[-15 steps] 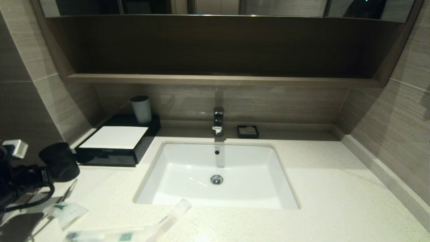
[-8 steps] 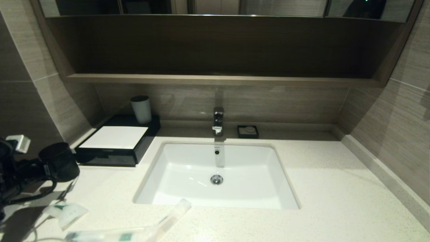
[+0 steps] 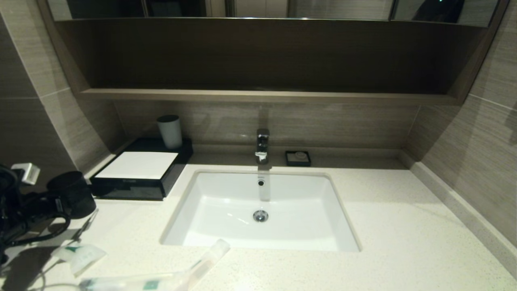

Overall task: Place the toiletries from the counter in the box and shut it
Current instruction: Pick up the cup

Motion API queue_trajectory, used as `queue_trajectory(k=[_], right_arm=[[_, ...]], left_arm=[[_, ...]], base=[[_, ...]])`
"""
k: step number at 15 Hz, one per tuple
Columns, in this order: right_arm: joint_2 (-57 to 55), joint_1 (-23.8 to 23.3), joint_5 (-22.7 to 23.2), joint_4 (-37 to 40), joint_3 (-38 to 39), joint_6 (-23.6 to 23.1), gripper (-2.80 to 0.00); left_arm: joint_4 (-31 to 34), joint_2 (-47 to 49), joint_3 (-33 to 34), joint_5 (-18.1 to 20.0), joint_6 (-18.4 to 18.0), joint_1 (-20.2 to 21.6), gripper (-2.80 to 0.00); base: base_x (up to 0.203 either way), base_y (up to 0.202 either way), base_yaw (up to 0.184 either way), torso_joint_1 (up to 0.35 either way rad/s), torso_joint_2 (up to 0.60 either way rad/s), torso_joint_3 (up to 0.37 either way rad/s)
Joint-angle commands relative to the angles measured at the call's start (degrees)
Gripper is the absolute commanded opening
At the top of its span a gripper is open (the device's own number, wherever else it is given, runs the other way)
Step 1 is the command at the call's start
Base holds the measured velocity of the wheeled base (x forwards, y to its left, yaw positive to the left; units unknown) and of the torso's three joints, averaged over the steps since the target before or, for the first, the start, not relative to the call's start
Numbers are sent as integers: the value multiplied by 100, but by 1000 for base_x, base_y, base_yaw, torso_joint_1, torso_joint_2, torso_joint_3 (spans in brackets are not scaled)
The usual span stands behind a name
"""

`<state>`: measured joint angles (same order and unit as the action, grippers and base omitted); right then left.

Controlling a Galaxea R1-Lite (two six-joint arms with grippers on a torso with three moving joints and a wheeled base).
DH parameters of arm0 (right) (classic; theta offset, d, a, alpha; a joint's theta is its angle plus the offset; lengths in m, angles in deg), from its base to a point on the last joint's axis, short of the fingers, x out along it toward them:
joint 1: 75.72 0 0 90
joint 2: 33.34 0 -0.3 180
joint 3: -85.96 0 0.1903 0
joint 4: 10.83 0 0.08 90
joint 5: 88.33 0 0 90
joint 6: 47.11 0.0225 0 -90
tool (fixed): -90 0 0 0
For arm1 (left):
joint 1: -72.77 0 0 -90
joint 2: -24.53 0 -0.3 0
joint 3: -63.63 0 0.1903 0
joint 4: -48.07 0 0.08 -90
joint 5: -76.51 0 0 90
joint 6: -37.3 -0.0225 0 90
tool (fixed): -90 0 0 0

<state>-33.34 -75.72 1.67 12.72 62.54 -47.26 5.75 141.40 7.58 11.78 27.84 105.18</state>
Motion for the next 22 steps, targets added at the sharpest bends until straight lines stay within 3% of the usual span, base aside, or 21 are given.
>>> queue_trajectory(k=[1,7,8,17,22], right_arm=[[3,0,0,-1,1,-2,-280],[9,0,0,-1,-3,-2,-280],[0,0,0,-1,3,-2,-280],[9,0,0,-1,4,-2,-280],[2,0,0,-1,5,-2,-280]], left_arm=[[-32,29,-10,13,-13,3,0],[23,164,-171,61,-22,3,0],[47,178,-195,66,-22,3,-280],[100,87,-116,129,-24,-46,-280],[94,-1248,184,120,66,-84,-280]], base=[[0,0,0,0,0,0],[0,0,0,0,0,0],[0,0,0,0,0,0],[0,0,0,0,0,0],[0,0,0,0,0,0]])
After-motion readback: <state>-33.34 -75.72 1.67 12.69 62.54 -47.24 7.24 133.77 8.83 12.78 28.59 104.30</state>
